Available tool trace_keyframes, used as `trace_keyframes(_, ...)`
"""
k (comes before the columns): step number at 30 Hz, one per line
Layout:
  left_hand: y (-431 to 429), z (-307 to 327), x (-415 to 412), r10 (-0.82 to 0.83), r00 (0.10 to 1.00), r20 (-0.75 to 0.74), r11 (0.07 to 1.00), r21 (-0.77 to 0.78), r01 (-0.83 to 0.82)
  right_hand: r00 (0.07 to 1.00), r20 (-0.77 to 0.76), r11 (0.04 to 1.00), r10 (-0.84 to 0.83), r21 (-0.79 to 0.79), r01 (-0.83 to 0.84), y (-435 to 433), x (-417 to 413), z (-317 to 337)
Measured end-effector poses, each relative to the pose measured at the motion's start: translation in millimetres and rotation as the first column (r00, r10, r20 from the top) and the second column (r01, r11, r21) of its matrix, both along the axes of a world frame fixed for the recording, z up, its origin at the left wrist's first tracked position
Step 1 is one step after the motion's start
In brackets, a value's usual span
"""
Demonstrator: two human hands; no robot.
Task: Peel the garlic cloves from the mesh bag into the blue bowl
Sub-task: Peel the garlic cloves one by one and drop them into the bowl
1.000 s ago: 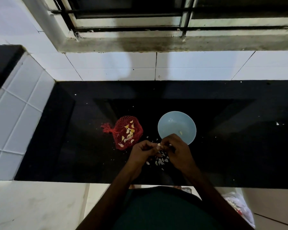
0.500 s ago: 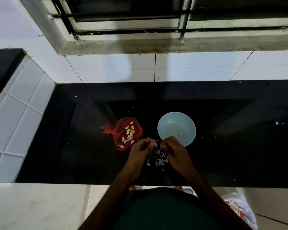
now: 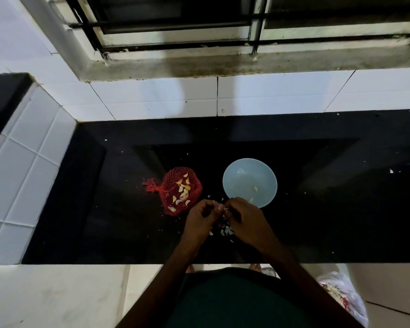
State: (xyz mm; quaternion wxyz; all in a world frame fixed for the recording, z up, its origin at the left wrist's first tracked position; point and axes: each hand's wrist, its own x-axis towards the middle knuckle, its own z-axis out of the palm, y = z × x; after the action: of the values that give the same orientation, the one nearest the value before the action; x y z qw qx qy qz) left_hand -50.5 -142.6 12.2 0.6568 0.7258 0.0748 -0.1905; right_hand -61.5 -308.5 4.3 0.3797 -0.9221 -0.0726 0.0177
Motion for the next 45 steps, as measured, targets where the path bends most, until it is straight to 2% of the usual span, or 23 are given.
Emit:
trace_keyframes(4,-2,0,2,-0.086,0.990,0.114,0.987,0.142,0.070,1.000,0.016,0.995,-0.014,-0.099,0.015,-2,-2,4)
trace_keyframes(8,-3,6,4,-0.083,0.983,0.166,0.986,0.157,0.056,0.998,0.058,0.989,-0.003,-0.146,0.011,-4,-4,5)
trace_keyframes(12,-6,5,1,-0.128,0.974,0.187,0.977,0.190,0.092,0.991,0.109,0.978,-0.072,-0.186,0.092,-6,-5,6)
trace_keyframes(17,-13,8,-2,-0.104,0.979,0.177,0.985,0.156,0.076,0.987,0.071,0.985,-0.144,-0.085,0.150,-8,-3,5)
trace_keyframes(21,-19,11,-1,-0.068,0.992,0.105,0.994,0.094,0.058,0.983,0.029,0.983,-0.181,-0.004,0.181,-9,-1,9)
trace_keyframes(26,-17,18,0,-0.034,0.999,0.013,0.995,-0.089,0.035,0.977,-0.103,0.941,-0.188,0.265,0.209,-8,2,13)
trace_keyframes(28,-15,18,0,-0.039,0.999,0.006,0.991,-0.125,0.040,0.978,-0.103,0.936,-0.180,0.287,0.203,-8,3,14)
trace_keyframes(31,-12,17,0,-0.057,0.998,0.008,0.986,-0.158,0.058,0.983,-0.089,0.948,-0.162,0.263,0.180,-11,4,12)
trace_keyframes(35,-11,18,2,-0.079,0.997,0.016,0.989,-0.123,0.080,0.983,-0.087,0.967,-0.163,0.185,0.177,-13,4,7)
trace_keyframes(41,-7,18,5,-0.078,0.997,0.005,0.990,-0.116,0.078,0.983,-0.009,0.978,-0.185,0.097,0.185,-18,6,6)
trace_keyframes(45,-1,10,5,-0.048,0.999,0.021,0.995,-0.090,0.050,0.988,-0.013,0.987,-0.157,-0.043,0.156,-23,7,6)
